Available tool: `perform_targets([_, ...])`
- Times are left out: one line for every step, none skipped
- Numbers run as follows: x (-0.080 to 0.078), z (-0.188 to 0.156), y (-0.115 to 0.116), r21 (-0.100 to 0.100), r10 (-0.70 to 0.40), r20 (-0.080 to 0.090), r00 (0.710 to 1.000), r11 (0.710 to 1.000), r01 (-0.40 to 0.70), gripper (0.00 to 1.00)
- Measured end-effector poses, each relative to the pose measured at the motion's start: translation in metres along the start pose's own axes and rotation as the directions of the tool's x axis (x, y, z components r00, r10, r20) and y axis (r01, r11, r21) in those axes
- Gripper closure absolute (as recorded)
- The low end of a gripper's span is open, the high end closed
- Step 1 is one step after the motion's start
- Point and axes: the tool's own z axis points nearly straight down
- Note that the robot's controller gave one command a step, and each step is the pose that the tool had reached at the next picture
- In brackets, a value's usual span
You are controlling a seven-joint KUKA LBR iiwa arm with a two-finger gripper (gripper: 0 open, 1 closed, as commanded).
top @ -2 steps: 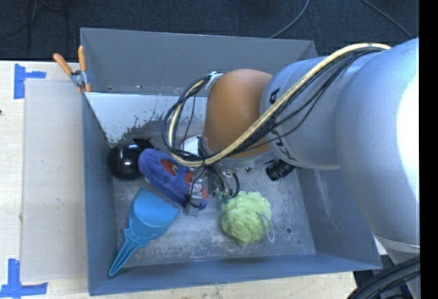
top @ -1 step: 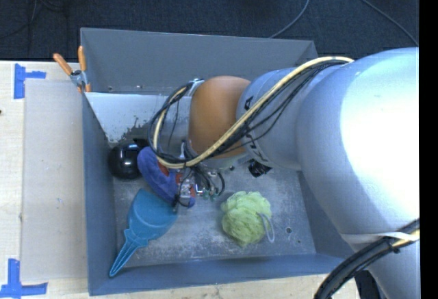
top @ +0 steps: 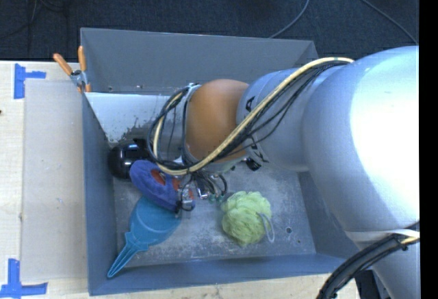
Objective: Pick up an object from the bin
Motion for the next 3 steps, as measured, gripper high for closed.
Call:
perform_targets([-0.008,-0.011,0.065,0.026,0.196,-0.036,0.98,0.981,-0.195,1.0])
perform_targets([-0.007,-0.001,0.071,0.044,0.327,-0.05,0.944,0.945,-0.325,1.0])
perform_targets([0.002,-0.013,0.081,0.052,0.42,-0.051,0.906,0.907,-0.418,1.0])
